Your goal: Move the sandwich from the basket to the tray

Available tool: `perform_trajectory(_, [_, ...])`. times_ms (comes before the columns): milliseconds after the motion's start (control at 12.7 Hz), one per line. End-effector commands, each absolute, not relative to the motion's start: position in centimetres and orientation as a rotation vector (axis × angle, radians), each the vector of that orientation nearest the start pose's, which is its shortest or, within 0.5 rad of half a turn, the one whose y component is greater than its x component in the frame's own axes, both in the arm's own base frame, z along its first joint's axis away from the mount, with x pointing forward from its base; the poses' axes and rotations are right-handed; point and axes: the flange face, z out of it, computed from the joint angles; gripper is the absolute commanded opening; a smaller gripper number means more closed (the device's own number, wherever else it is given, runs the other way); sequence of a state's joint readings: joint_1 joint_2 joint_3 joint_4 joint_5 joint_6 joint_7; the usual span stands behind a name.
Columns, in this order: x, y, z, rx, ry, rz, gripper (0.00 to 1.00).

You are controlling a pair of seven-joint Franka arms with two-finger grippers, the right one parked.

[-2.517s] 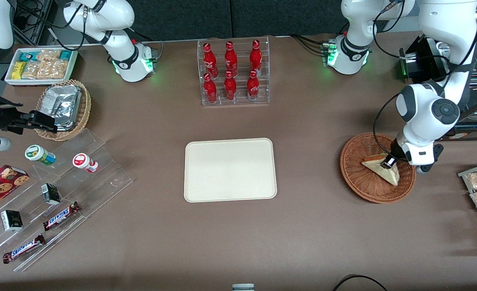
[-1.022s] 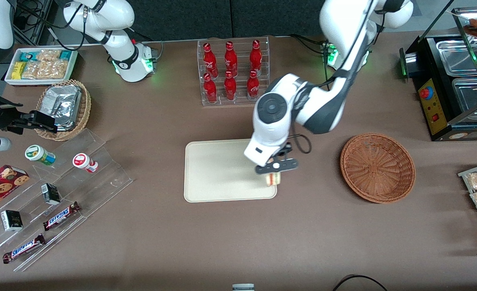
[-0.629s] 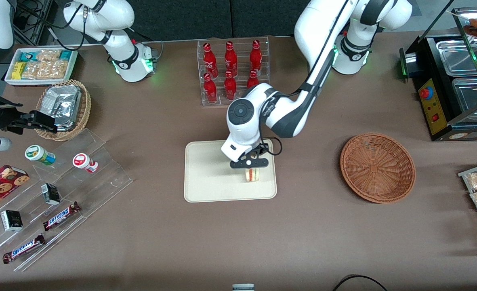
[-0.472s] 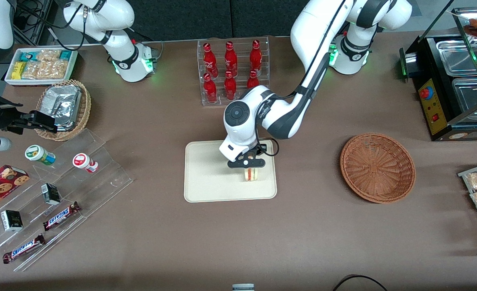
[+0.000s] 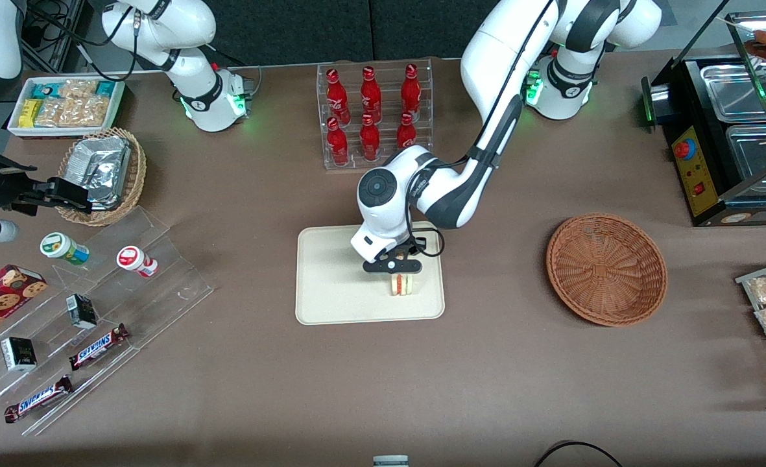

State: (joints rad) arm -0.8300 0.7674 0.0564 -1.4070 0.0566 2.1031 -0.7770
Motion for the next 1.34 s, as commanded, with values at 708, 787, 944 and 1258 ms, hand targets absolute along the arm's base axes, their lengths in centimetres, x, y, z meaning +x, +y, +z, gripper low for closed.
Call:
perform_trajectory(708, [51.7, -49.8, 36.7, -3.079, -0.057, -0.054, 1.0])
perform_trajectory(787, [51.9, -48.9, 39.8, -3.098, -0.091, -0.059, 1.0])
perform_trajectory(944, [52.4, -45.6, 45.7, -3.099, -0.173, -0.07, 1.0])
perform_trajectory(1258, [54.5, -36.3, 54.1, -3.077, -0.381, -0.055, 1.0])
